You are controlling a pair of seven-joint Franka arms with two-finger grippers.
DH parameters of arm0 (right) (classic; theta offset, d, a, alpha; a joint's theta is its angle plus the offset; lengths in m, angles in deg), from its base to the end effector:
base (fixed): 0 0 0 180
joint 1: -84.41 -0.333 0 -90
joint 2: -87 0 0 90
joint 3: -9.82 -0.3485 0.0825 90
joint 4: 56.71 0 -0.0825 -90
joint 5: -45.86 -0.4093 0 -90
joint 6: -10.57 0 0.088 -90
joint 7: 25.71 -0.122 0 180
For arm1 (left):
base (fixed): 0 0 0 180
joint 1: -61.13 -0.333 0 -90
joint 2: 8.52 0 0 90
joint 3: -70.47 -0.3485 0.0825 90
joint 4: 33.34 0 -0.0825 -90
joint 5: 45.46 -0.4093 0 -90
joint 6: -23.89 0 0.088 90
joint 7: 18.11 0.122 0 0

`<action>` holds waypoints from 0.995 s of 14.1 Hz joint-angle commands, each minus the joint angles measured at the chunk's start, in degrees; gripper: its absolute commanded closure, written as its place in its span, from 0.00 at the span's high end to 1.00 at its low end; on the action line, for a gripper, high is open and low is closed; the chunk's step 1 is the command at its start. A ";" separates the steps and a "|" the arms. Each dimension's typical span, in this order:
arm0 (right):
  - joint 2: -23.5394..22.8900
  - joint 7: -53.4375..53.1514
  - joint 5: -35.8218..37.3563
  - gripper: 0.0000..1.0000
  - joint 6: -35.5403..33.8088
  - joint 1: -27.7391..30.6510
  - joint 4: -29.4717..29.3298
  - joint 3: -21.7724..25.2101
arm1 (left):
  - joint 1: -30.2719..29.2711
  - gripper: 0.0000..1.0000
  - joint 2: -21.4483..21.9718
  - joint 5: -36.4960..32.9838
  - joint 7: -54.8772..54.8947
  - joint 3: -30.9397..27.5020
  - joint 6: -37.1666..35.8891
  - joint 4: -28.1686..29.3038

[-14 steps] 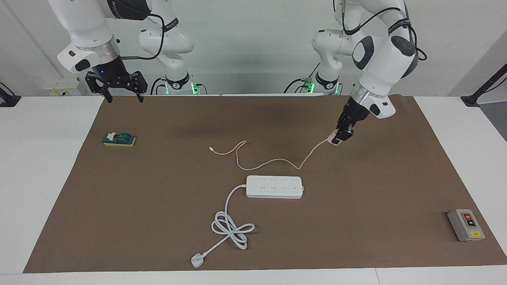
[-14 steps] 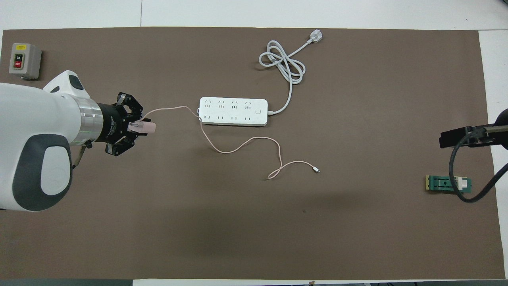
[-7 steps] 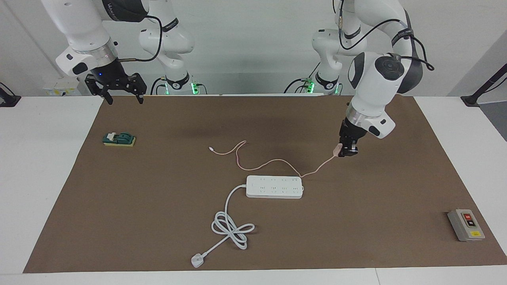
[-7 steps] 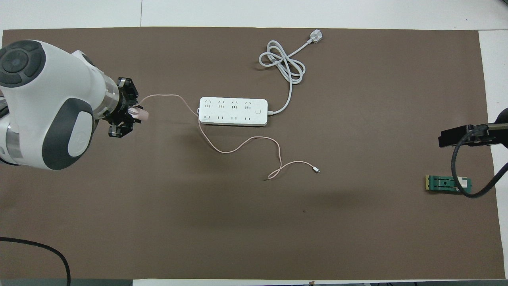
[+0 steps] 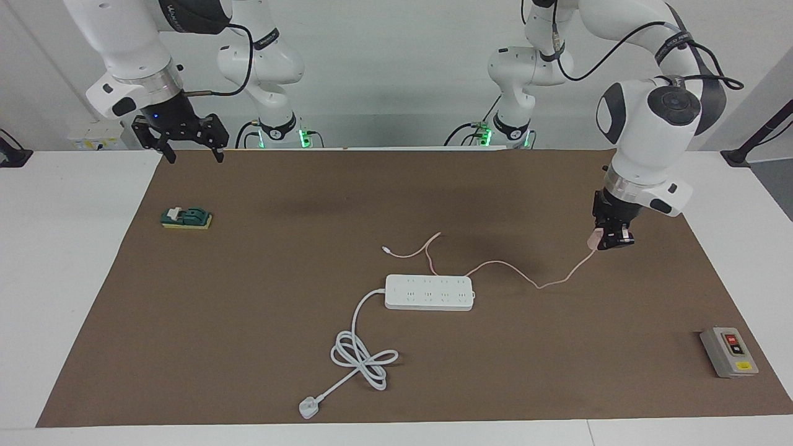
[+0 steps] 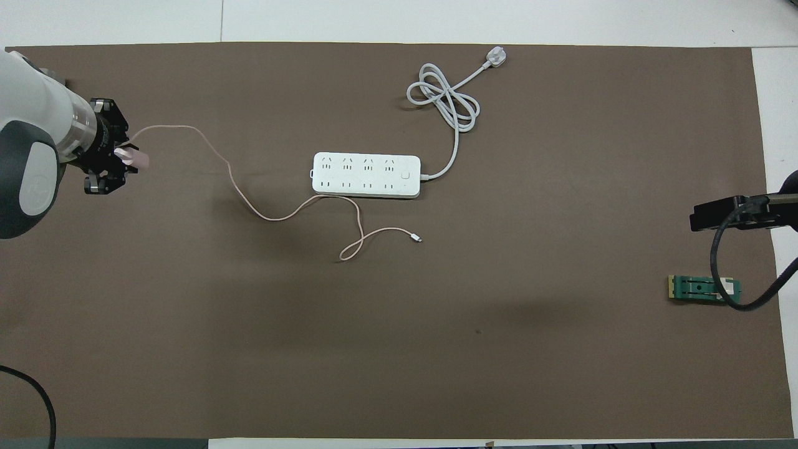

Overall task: Plug charger into power strip
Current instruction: 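Swing the left gripper with the charger over the power strip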

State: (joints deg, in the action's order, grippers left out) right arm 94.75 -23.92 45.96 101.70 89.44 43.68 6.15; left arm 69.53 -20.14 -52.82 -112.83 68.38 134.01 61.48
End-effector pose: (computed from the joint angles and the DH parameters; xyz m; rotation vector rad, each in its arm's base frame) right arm 0.5322 -0.0106 0.6286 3.1317 0.0107 -0.0421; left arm 0.6597 -0.0639 0.5058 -2.2673 -2.1159 -0.2184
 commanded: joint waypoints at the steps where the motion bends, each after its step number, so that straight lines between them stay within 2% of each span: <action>1: 0.59 0.67 -1.15 1.00 0.37 1.04 0.25 -0.19 | -0.40 0.00 -7.71 0.85 -5.80 0.33 -0.10 -9.30; 4: 0.59 0.75 -1.15 1.00 0.20 1.12 0.16 -0.11 | 1.26 0.00 -10.52 4.71 -14.07 0.33 6.93 -10.61; 6: 0.68 0.67 -1.06 1.00 -0.07 1.04 0.42 -0.11 | 5.38 0.00 -12.80 4.72 -19.26 0.07 8.18 -11.41; 9: 0.68 0.67 -1.06 1.00 -0.07 1.03 0.42 -0.11 | 10.92 0.00 -20.53 4.37 -26.56 -0.98 4.86 -20.35; 14: 0.68 0.67 -1.06 1.00 -0.07 1.12 0.34 -0.11 | 18.30 0.00 -20.20 5.07 -26.75 -0.64 3.25 -19.24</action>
State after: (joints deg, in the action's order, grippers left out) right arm 94.78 -23.92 45.96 101.72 89.49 43.68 6.33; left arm 84.87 -39.88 -48.52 -139.16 68.85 139.15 43.55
